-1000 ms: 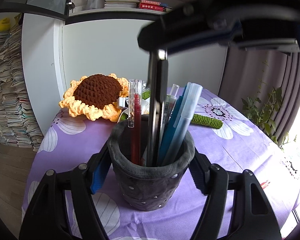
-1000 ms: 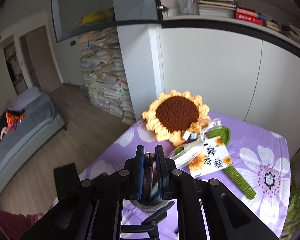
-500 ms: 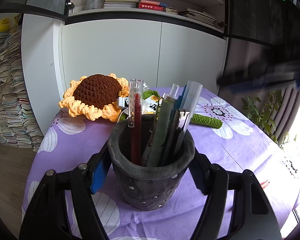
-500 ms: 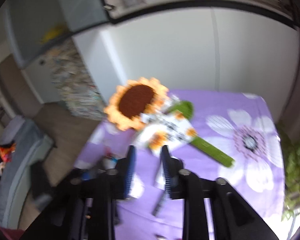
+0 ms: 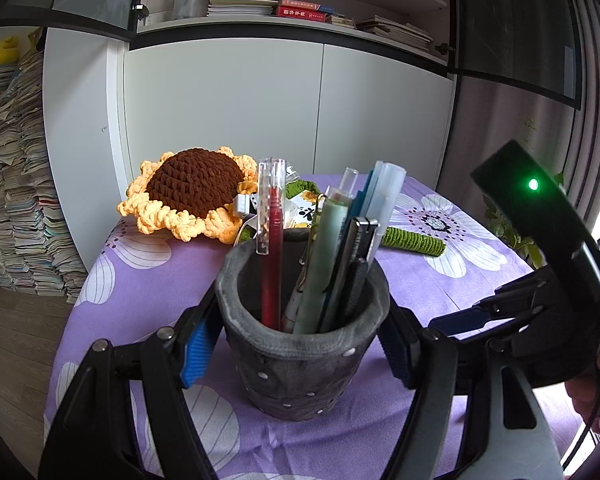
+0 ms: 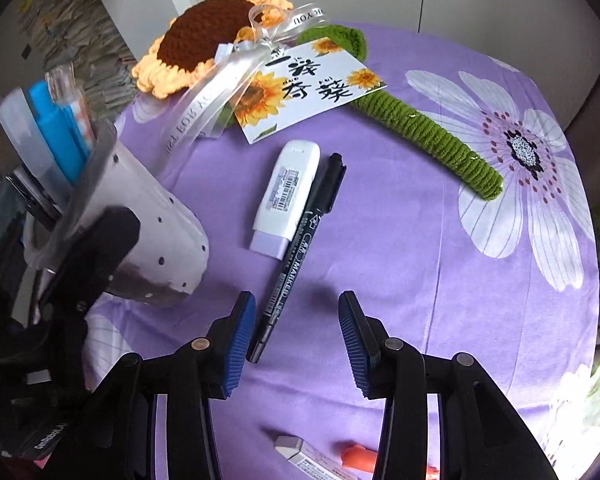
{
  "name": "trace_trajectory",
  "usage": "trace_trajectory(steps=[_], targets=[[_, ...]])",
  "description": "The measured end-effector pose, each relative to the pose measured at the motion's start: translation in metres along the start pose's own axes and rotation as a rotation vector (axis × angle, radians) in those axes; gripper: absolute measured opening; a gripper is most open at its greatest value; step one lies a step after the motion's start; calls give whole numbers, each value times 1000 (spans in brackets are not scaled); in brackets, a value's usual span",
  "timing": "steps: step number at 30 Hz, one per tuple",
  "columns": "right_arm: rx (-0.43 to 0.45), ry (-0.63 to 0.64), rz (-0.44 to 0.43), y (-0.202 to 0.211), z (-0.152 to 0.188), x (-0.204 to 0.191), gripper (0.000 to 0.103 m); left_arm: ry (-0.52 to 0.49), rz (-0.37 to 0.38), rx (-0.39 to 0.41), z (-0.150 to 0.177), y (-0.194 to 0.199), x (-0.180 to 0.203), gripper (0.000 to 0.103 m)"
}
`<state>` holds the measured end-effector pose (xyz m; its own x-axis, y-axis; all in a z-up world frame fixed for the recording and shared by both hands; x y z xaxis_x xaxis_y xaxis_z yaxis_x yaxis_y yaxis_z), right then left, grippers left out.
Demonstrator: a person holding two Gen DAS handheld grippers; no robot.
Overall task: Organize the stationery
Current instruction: 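Grasp the second black marker with the right tool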
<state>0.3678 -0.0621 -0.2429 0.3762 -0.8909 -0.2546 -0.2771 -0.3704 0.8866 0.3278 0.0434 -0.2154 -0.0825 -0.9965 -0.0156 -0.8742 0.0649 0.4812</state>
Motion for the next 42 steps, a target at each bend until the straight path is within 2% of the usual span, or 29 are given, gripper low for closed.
trace_trajectory(steps=[2,3,10,15,18,21,23,25,33,35,37,40,41,42], targets=[[-2,37,44,0,2,0,25,0,0,0,0,0,0,70],[-7,53,71,1,4,1,11,0,0,0,0,0,0,70],[-18,12,94,26,21,37,10,3,7,-9,1,-1,0,71],[-76,9,108,40,38,59,11,3,7,-12,1,-1,0,71],[-52,-21,114,46,32,65,12,4,7,-15,1,-1,0,71],[-6,-25,86,52,14,64,23,6,9,-18,2,-2,-1,71],[3,-11,64,48,-3,58,48,6,9,-18,2,-2,-1,71],[7,10,62,42,-18,55,51,6,9,-18,2,-2,-1,71],[-31,45,109,8,-53,48,50,6,9,-18,2,-2,-1,71],[-38,39,119,2,-55,52,35,5,9,-19,2,-2,-1,71],[-49,23,103,-2,-54,56,29,6,9,-19,2,-2,-1,71],[-66,22,98,-8,-54,58,25,6,9,-20,2,-3,-1,71],[-60,24,96,-8,-54,58,16,6,9,-22,2,-3,-1,71],[-62,27,95,-8,-53,57,16,7,10,-22,2,-3,-1,71]])
Point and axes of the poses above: each gripper's, at about its wrist camera, not at the fingertips, and y roughly against the way its jaws point, x to its right, z to its underside, the point moved 5 cm from there along -y, roughly the way its jaws point, and after that the axes turned 10 degrees about -z, right-handed, at the moved point
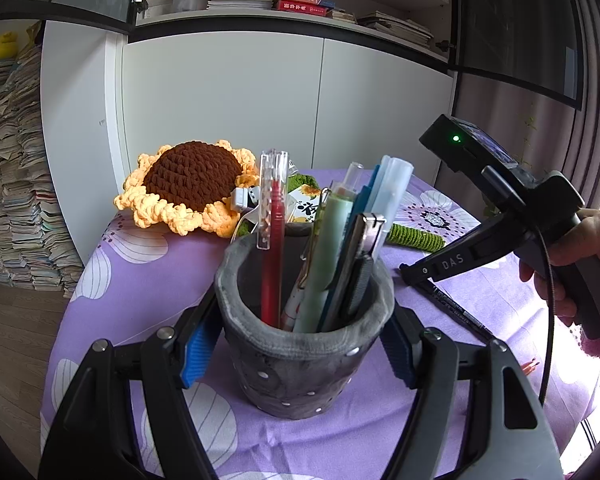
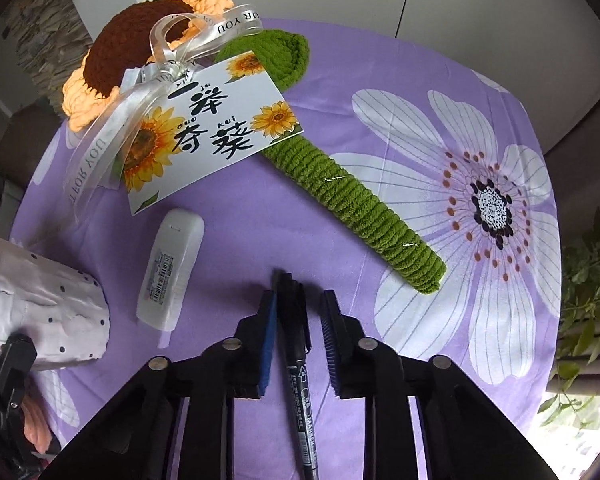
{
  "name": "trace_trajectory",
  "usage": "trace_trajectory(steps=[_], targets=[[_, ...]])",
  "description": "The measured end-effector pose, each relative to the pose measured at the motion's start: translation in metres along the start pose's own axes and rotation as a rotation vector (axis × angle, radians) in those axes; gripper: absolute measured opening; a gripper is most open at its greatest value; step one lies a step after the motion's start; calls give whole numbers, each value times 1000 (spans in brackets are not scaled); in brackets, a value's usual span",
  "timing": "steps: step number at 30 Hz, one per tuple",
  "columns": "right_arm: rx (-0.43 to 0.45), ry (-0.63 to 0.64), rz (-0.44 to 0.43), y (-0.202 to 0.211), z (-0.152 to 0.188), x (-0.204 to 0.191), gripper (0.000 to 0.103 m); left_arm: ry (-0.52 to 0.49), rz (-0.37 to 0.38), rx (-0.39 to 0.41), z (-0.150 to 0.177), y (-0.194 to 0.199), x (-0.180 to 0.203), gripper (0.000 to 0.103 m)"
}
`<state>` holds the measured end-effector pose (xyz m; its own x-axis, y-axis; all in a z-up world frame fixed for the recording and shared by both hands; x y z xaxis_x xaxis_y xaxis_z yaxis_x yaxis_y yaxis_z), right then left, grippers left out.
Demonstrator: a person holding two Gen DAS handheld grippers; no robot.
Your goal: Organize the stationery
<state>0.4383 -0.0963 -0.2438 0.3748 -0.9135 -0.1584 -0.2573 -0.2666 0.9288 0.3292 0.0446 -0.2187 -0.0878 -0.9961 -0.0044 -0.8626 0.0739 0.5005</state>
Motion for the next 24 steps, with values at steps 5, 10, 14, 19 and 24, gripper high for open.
trace_trajectory(steps=[5,10,14,19,24], targets=[[67,-23,-43,21,12,-2,16,0,0,-1,0,-1,0,71],[231,10,-107,91,29,-24,16,0,0,-1,0,-1,0,71],[384,78,-147,154,39,-55,15,0,0,-1,0,-1,0,71],[569,173,-200,221,34,-94,15,0,1,-1,0,-1,0,71],[670,252,-266,256,24,-130,15,2,3,-3,0,-1,0,71]])
Point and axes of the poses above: each gripper's, at about its wrist camera, not at the fingertips, and y roughly against the way its jaws point, x to its right, z to its underside, the point moved 5 cm from there along -y, roughly the way its jaws point, and after that the axes turned 10 degrees about -z, right-handed, at the moved point
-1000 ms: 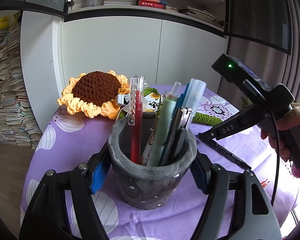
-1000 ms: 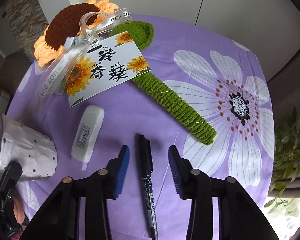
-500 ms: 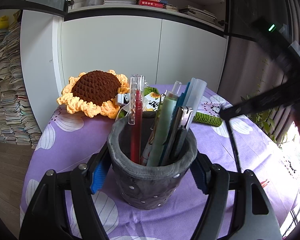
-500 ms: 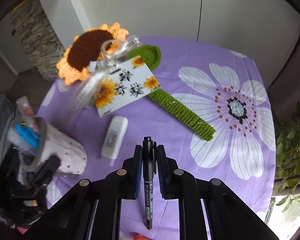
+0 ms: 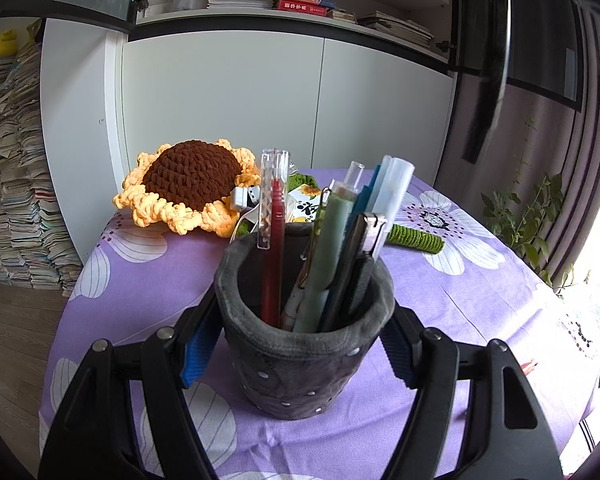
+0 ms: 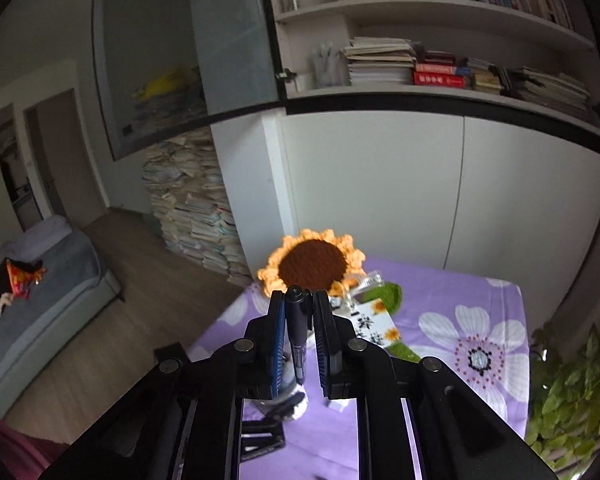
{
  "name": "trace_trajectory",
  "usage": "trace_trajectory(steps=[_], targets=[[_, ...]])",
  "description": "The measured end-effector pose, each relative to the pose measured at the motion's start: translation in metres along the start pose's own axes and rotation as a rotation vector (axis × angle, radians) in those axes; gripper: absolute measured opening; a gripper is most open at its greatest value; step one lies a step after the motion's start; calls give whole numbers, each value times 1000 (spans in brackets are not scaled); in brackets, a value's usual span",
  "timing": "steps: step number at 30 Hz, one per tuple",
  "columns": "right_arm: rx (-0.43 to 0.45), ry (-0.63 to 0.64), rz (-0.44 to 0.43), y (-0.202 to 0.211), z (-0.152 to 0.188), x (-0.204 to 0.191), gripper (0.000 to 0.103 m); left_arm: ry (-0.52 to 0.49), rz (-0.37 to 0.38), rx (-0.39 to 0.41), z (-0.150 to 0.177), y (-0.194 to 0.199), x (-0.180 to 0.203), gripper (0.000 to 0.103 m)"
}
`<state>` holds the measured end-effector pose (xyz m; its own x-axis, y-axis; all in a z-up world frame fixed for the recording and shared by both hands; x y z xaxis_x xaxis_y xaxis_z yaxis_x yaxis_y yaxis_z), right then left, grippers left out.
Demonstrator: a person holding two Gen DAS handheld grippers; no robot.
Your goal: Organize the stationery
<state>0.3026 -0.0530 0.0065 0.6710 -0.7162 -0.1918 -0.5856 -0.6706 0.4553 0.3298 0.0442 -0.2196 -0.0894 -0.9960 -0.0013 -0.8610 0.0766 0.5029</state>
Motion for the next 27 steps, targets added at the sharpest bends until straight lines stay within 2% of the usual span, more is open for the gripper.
trace_trajectory(steps=[5,7,10,16,27], targets=[[-41,-11,-106,-38,-4,-9,15,2,2,-9,1,-1,0,71],[-55,-28,-111,-52,1,-7,15,6,7,-13,0,-3,0,71],[-79,-53,-120,-71,6,0,8,11,11,-24,1,-5,0,71],[-128,-106,-151,-84,15,20,8,20,23,-40,2,-8,0,71],[-196,-201,-76,-84,46,60,8,15,32,-32,1,-5,1,69]])
Point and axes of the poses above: each gripper's, at about its wrist camera, not at the fingertips, and y roughly against the way its jaws point, x to its right, z to its underside, the point moved 5 cm from there along -y, roughly the way its jaws point, and after that the axes turned 10 degrees about -z, right-handed, at the moved point
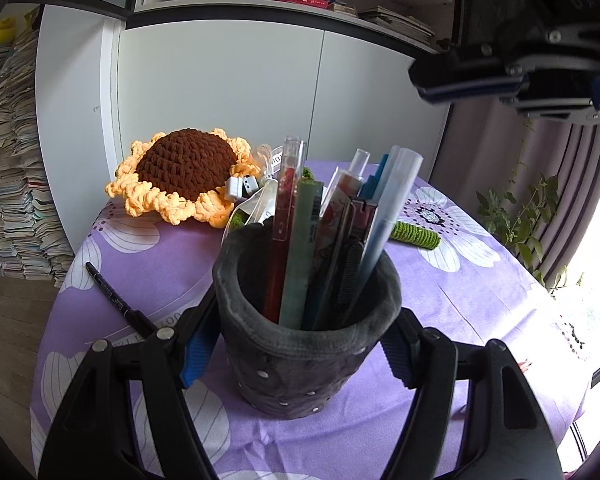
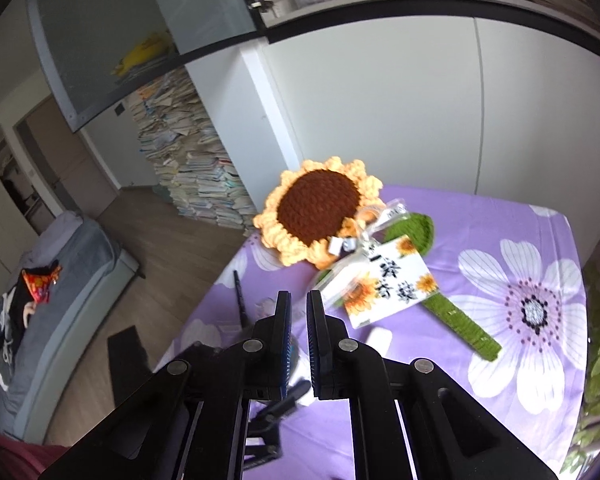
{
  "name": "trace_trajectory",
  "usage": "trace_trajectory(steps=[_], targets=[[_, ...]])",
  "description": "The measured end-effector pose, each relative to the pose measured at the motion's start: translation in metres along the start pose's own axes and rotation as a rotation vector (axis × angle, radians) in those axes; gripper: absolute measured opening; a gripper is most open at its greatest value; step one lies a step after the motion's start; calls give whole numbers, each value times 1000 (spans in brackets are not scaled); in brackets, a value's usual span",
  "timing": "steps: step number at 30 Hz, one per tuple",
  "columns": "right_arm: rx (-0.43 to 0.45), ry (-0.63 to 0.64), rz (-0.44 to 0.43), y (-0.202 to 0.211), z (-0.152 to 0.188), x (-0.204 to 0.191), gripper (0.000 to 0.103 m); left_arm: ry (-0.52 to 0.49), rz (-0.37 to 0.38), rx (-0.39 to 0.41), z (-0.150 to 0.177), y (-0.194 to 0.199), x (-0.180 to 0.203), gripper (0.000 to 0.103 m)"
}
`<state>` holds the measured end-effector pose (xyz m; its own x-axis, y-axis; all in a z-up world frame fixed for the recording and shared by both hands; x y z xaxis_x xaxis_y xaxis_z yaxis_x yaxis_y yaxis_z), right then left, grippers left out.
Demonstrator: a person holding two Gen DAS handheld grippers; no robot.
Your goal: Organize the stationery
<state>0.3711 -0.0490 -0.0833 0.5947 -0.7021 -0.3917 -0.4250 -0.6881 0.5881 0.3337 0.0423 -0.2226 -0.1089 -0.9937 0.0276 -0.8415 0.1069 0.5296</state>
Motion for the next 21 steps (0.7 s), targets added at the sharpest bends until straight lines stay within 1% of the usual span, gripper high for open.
trace_trajectory(steps=[5,10,13,16,18,21], targets=[[-13,-48,35,5,10,17,8,-14,6,24,-1,6,3,69],[-45,-62,68,5,11,24,8,-35,0,12,4,9,5,69],[-97,-53,56,-7,2,24,8,-29,3,2,6,11,3,69],[-188,-7,26,-31,-14,14,8,-12,4,-1,7,12,-1,69],[-267,28,-9,-52,-24,4,8,-6,-22,5,8,15,-6,69],[-285,57,8,-66,-29,-4,8,4,-81,5,12,21,-19,69]])
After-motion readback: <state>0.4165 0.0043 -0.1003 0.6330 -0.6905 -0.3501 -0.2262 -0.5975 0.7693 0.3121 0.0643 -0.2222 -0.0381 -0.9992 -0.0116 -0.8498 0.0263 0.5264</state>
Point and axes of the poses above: each gripper's, at about its wrist camera, not at the fingertips, and y roughly against the way its jaws point, x to its right, z to its underside, the point moved 5 cm from there along -y, roughly the way its jaws point, and after that the axes turned 10 degrees about -z, right-handed, at the moved point
